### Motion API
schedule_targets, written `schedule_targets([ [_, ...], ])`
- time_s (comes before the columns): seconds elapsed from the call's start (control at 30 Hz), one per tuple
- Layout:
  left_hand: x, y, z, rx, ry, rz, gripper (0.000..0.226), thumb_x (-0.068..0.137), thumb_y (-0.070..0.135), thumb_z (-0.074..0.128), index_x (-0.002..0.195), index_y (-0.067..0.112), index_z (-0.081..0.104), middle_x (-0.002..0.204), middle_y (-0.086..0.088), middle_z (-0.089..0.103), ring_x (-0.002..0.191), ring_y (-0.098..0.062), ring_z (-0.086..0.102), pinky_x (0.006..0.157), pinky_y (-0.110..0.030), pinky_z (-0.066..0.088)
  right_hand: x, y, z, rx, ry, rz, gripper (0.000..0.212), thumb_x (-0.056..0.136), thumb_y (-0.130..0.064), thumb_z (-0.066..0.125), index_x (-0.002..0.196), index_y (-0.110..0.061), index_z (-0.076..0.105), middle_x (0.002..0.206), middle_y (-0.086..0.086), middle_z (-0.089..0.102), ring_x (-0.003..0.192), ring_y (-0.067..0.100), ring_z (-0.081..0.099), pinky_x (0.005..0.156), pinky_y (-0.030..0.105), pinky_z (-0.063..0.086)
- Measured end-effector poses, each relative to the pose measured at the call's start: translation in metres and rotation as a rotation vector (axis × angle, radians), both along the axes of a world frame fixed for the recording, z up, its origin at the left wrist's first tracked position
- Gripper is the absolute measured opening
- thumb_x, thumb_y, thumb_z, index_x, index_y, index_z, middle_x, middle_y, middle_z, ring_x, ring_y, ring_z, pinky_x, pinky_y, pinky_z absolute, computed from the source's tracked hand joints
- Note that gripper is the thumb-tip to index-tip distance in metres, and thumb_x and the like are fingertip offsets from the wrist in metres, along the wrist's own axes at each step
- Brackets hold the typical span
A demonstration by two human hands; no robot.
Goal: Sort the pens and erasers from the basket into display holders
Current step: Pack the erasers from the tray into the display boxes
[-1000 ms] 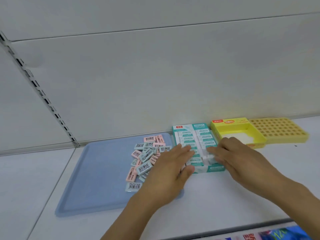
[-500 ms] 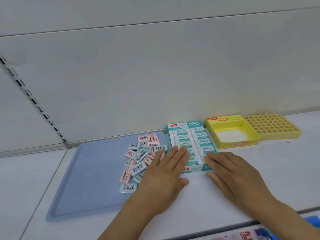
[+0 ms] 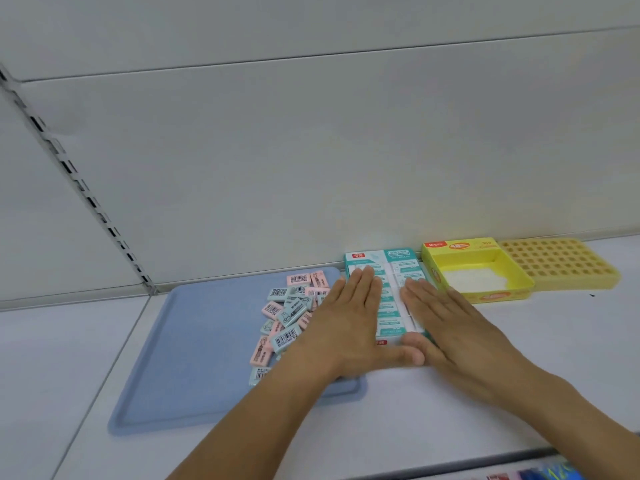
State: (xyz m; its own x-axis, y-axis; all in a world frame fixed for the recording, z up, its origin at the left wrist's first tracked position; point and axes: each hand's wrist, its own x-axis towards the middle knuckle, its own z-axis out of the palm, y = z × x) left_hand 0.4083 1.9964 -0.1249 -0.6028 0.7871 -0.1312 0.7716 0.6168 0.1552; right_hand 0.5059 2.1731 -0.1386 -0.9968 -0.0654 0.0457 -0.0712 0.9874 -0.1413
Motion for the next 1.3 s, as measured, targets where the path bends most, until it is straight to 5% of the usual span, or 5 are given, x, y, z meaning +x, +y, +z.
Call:
schedule_targets([
  [0.27, 0.007, 0.002, -0.004, 0.006, 0.082, 0.135, 0.105, 0.082, 0.076, 0.044, 0.154, 0.023, -0.013, 0.159, -0.013, -0.023, 0.147, -0.032, -0.018, 0.11, -0.037, -0.02, -0.003, 0.07, 0.01, 0.162, 0.355, -0.213, 0.05, 0.055, -0.015, 0.09, 0.101, -0.014, 0.072, 0.094, 0.007, 0.071, 0.086, 0.034, 0.067, 0.07, 0.046, 0.053],
  [0.43, 0.01, 0.007, 0.001, 0.036, 0.108, 0.124, 0.103, 0.084, 0.071, 0.05, 0.155, 0.016, 0.0, 0.161, -0.017, -0.009, 0.15, -0.028, -0.003, 0.114, -0.034, -0.016, 0.001, 0.085, 0.002, 0.091, 0.521, -0.1, 0.003, 0.08, -0.02, 0.07, 0.083, -0.021, 0.069, 0.07, -0.005, 0.065, 0.065, 0.027, 0.061, 0.061, 0.038, 0.047],
  [0.63, 0.024, 0.044, 0.0, -0.001, 0.151, 0.129, 0.114, 0.064, 0.082, 0.011, 0.154, 0.013, 0.007, 0.161, -0.021, 0.0, 0.147, -0.036, 0.011, 0.119, -0.042, -0.008, 0.01, 0.097, 0.039, -0.169, 0.764, -0.132, 0.031, 0.089, -0.029, 0.047, 0.094, -0.009, 0.07, 0.08, 0.001, 0.065, 0.075, 0.025, 0.055, 0.068, 0.036, 0.044],
  [0.8, 0.037, 0.095, -0.004, 0.075, 0.169, 0.087, 0.098, 0.086, 0.071, 0.045, 0.155, 0.012, 0.009, 0.161, -0.022, 0.0, 0.147, -0.036, 0.012, 0.119, -0.041, -0.006, 0.024, 0.108, 0.044, -0.258, 0.792, -0.226, 0.035, 0.09, -0.033, 0.044, 0.1, -0.011, 0.07, 0.087, -0.012, 0.054, 0.082, 0.014, 0.049, 0.069, 0.024, 0.034],
  [1.3, 0.057, 0.071, -0.012, 0.327, 0.259, 0.25, 0.088, 0.082, 0.075, 0.018, 0.144, 0.018, 0.043, 0.152, -0.002, 0.041, 0.146, -0.021, 0.026, 0.121, -0.046, -0.003, -0.011, 0.06, 0.051, -0.624, 0.652, 0.048, 0.011, 0.09, -0.035, 0.055, 0.097, -0.029, 0.062, 0.083, -0.017, 0.062, 0.074, 0.004, 0.056, 0.067, 0.019, 0.043],
])
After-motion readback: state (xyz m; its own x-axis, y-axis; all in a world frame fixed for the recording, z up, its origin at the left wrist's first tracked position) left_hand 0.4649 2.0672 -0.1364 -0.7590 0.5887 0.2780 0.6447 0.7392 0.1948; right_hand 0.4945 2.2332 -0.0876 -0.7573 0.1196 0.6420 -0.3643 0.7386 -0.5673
